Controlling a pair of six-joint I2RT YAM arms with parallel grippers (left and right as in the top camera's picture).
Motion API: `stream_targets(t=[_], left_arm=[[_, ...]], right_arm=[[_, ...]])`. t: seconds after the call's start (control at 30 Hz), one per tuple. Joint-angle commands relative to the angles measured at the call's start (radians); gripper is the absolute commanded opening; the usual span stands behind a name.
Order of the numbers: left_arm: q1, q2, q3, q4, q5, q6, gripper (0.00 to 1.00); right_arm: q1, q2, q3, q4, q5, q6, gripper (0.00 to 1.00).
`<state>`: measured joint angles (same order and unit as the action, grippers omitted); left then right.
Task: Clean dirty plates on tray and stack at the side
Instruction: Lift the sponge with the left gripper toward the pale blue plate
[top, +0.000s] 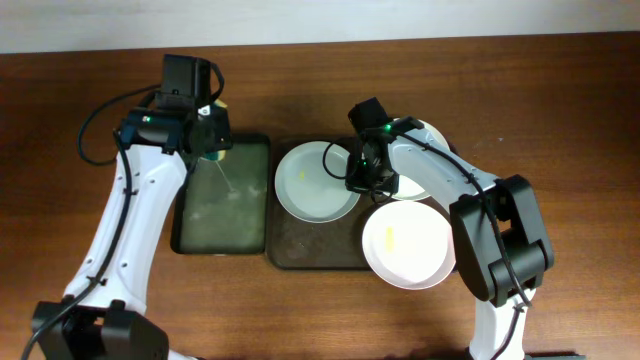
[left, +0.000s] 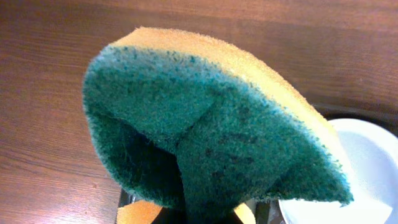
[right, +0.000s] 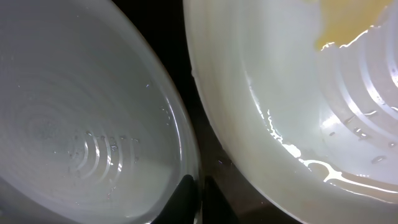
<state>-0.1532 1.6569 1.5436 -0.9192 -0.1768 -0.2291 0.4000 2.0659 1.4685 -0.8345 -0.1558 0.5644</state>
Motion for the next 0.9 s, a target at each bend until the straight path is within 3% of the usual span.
stream_targets(t=[0.0, 0.87], left_arm=[[-0.001, 0.000, -0.002, 0.002, -0.007, -0.002, 0.00], [-0.002, 0.010, -0.002, -0.002, -0.028, -0.003, 0.00]], right_arm=[[-0.001, 0.003, -0.006, -0.003, -0.002, -0.010, 0.08], [-0.001, 0.003, -0.006, -0.002, -0.001, -0.010, 0.08]])
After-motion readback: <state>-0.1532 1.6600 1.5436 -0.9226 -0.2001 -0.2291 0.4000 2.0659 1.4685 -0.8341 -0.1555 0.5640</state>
